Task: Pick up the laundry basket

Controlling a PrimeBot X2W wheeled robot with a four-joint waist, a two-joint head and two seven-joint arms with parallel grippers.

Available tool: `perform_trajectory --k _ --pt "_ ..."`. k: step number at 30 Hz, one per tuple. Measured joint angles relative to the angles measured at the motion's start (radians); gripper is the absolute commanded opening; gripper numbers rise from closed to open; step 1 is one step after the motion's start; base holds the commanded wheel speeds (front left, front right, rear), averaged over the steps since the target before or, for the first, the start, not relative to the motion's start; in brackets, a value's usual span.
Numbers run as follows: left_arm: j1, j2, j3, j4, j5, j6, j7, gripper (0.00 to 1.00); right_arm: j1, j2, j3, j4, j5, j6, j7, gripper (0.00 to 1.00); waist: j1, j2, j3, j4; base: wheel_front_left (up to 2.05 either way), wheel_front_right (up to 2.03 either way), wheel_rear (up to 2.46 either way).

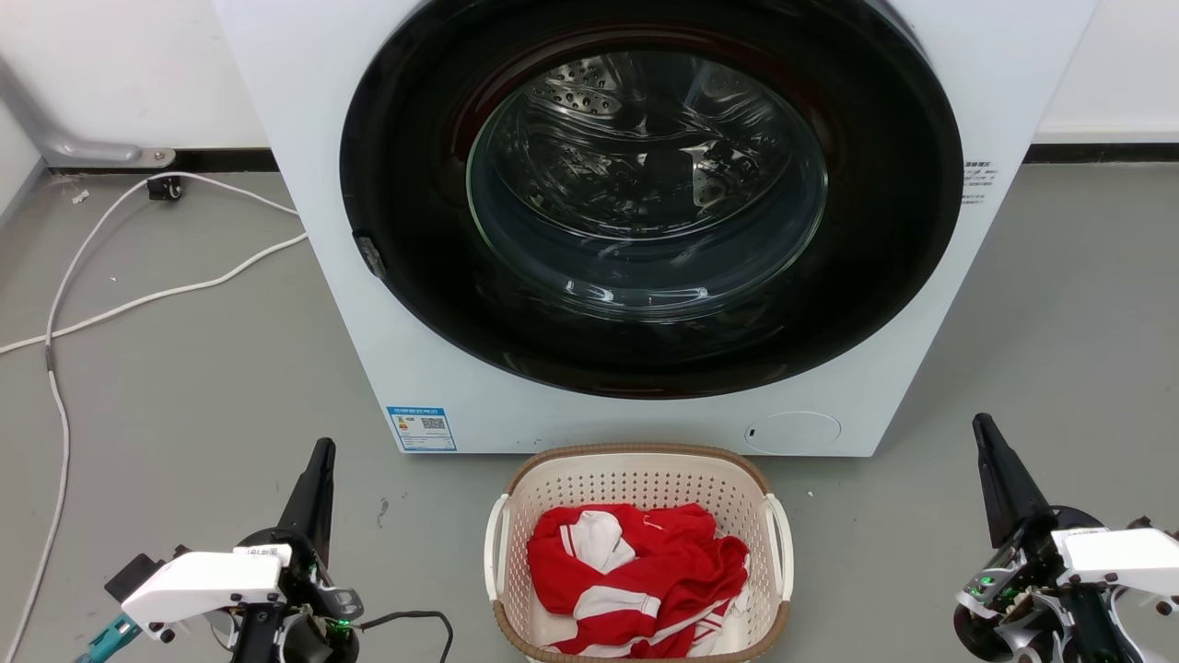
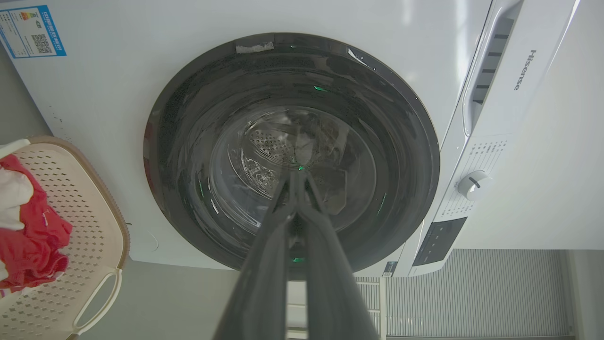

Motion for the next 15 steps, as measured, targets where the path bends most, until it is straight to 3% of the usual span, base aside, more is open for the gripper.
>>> perform_trajectory --k 15 --pt "0.0 -0.003 0.004 0.0 0.003 0.0 0.003 0.0 0.0 0.002 -0.004 0.0 -0.003 0.0 0.004 0.0 0.0 0.0 0.0 0.0 0.0 0.0 0.0"
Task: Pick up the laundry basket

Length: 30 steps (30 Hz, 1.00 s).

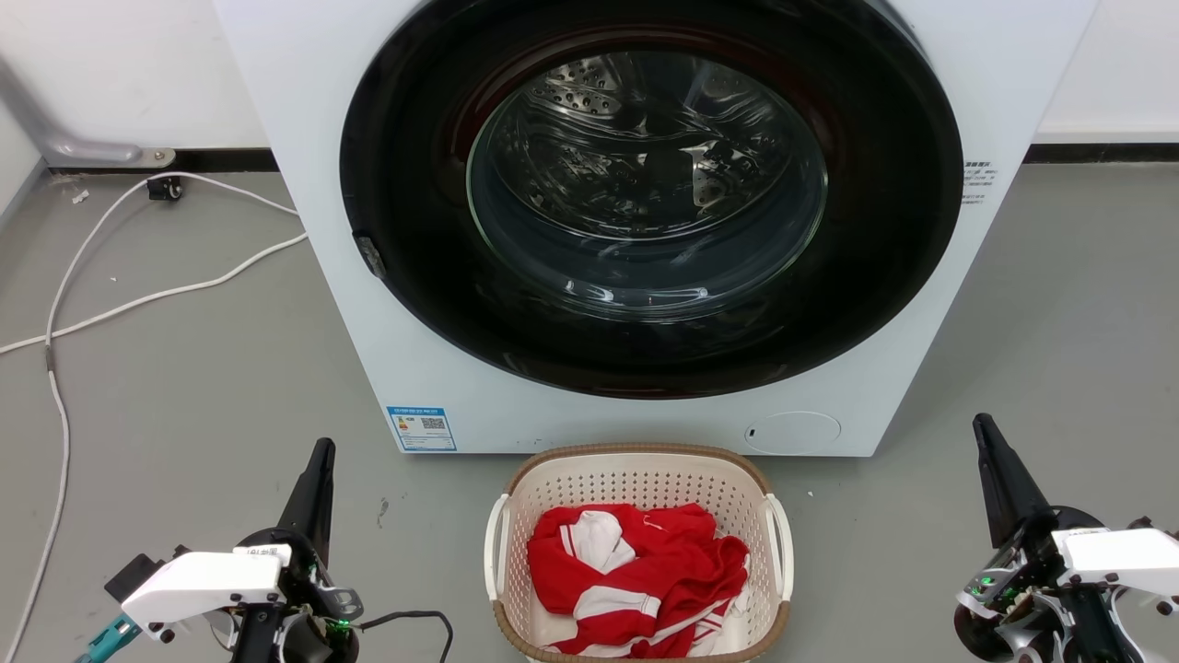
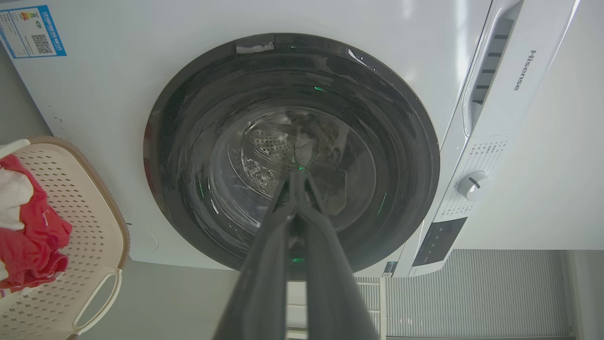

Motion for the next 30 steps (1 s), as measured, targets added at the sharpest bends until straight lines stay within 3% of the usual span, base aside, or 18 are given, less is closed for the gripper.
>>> perform_trajectory --k 12,13,24,30 --pt "0.0 -0.002 0.003 0.0 0.004 0.0 0.003 0.0 0.0 0.001 -0.003 0.0 0.0 0.0 0.001 0.0 0.0 0.0 0.0 0.0 0.0 0.0 0.0" --pt "0.0 -0.002 0.003 0.0 0.004 0.0 0.005 1.0 0.0 0.002 -0.003 0.0 -0.001 0.0 0.001 1.0 0.0 0.0 0.0 0.0 0.0 0.0 0.0" --pt "0.033 -0.011 -0.023 0.016 0.007 0.0 -0.03 1.0 0.042 0.007 0.018 0.017 -0.002 0.0 -0.034 1.0 0.0 0.0 -0.001 0.0 0.0 0.0 0.0" --pt "0.036 -0.012 -0.034 -0.021 0.072 0.0 -0.058 1.0 0.05 0.007 0.021 -0.002 -0.084 0.0 -0.062 1.0 0.0 0.0 -0.003 0.001 0.0 0.0 0.0"
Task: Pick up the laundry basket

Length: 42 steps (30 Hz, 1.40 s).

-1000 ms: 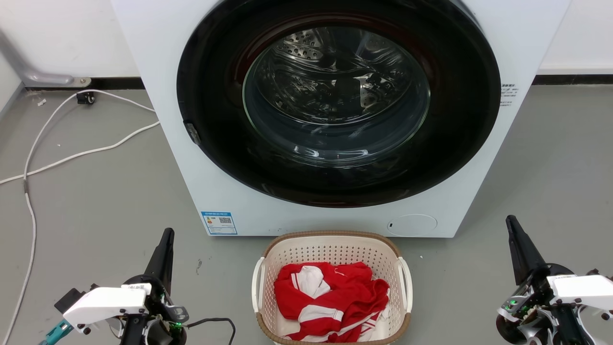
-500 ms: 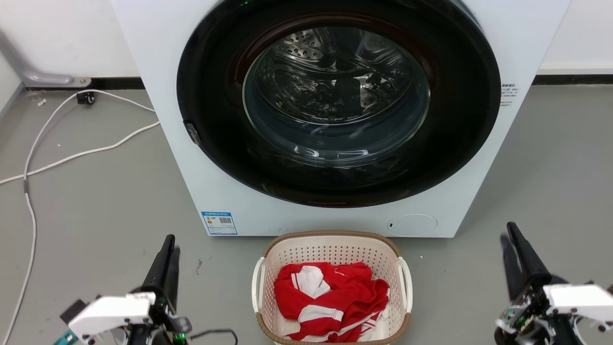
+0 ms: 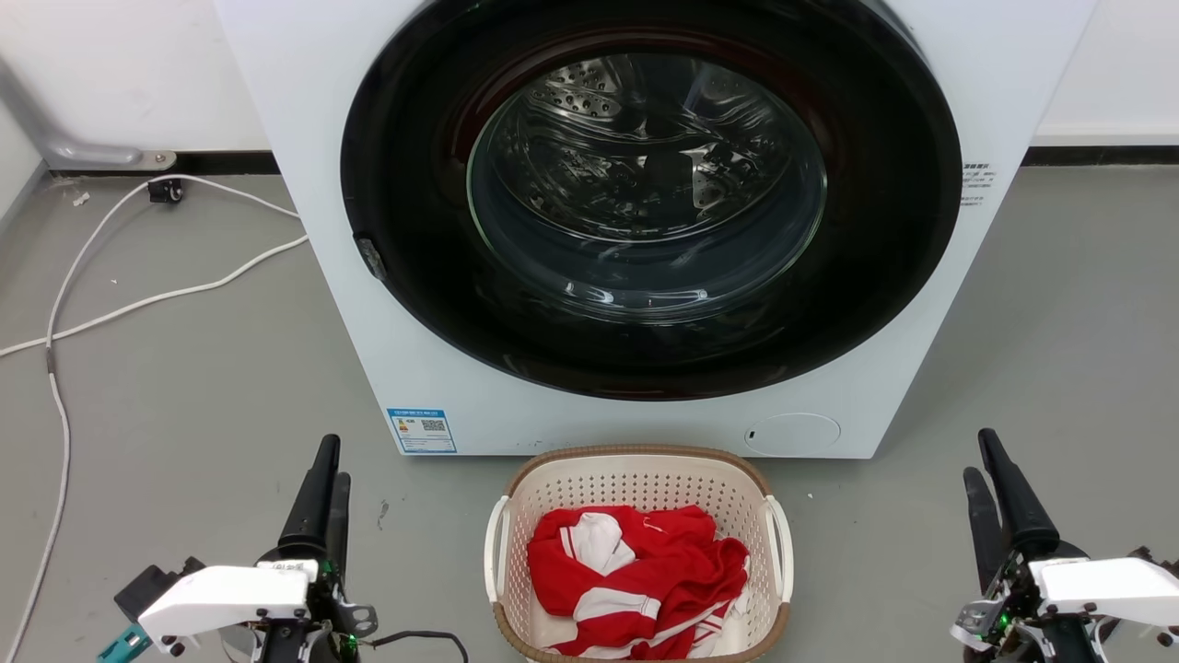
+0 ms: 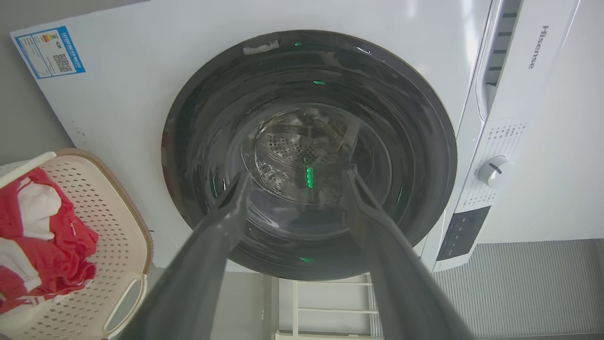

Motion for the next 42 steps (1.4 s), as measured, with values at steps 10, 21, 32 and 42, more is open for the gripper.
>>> perform_trajectory --k 10,21,32,42 --pt "0.004 0.0 -0.026 -0.048 0.203 0.0 -0.042 1.0 0.015 0.0 0.006 -0.043 -0.281 0.0 -0.041 1.0 0.0 0.0 -0.003 0.001 0.0 0.0 0.0" --pt "0.005 0.001 -0.049 -0.061 0.456 0.0 -0.082 1.0 0.033 0.001 0.015 -0.072 -0.556 0.0 -0.066 1.0 0.0 0.0 -0.006 0.0 0.0 0.0 0.0" --pt "0.007 0.004 -0.063 -0.067 0.692 0.007 -0.118 1.0 0.039 0.001 0.027 -0.108 -0.764 0.0 -0.075 1.0 0.0 0.0 -0.008 -0.002 0.0 0.0 0.0" --pt "0.007 0.015 -0.09 -0.063 0.856 0.015 -0.149 1.0 0.055 0.002 0.035 -0.133 -0.922 0.0 -0.078 1.0 0.0 0.0 -0.01 -0.003 0.0 0.0 0.0"
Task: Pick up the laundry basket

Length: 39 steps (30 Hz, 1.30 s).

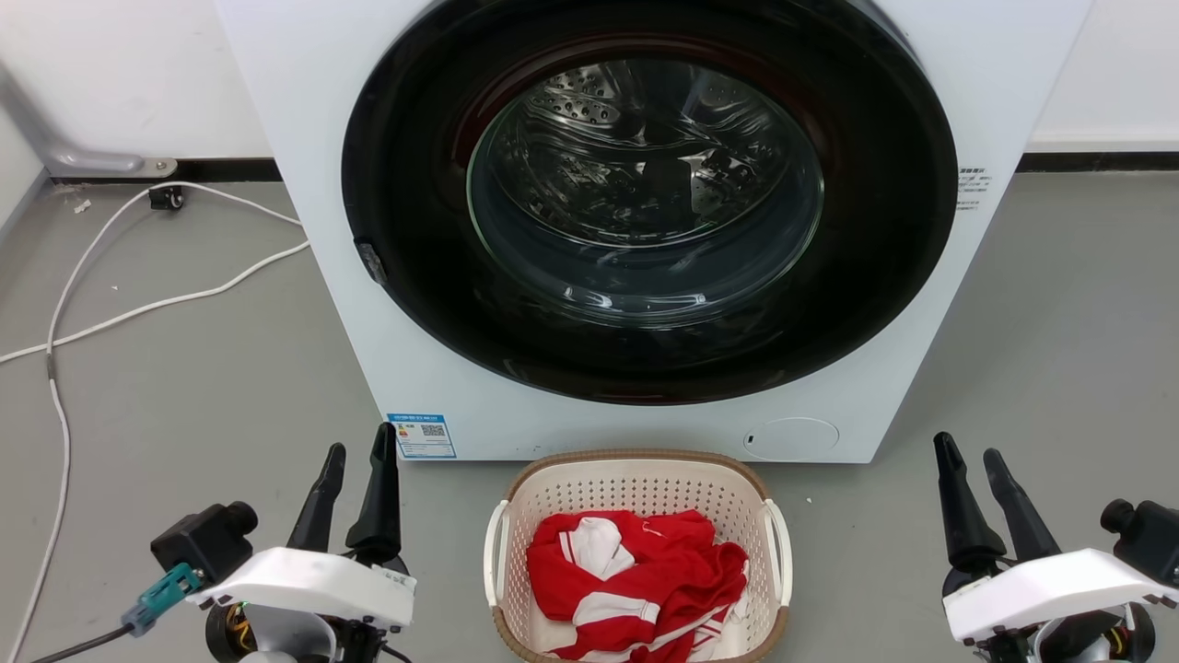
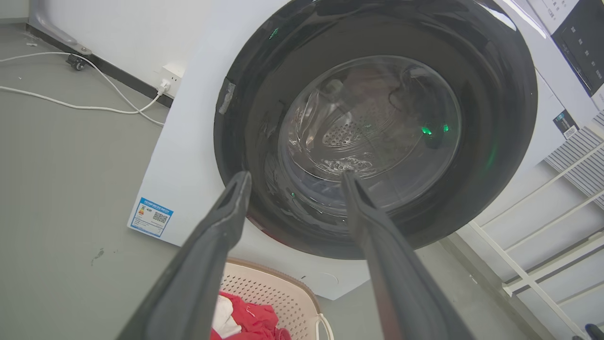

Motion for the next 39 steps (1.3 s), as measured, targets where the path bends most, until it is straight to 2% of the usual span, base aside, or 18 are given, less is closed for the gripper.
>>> perform_trajectory --k 16,39 --pt "0.0 0.017 -0.032 0.018 0.201 0.014 -0.044 1.0 0.019 0.0 0.003 -0.026 -0.206 0.0 -0.002 1.0 0.0 0.0 0.0 -0.004 0.0 0.0 0.0" --pt "-0.008 0.033 -0.055 0.041 0.41 0.037 -0.096 1.0 0.032 0.001 0.016 -0.048 -0.438 0.0 -0.019 1.0 0.0 0.0 0.002 -0.008 0.0 0.0 0.0"
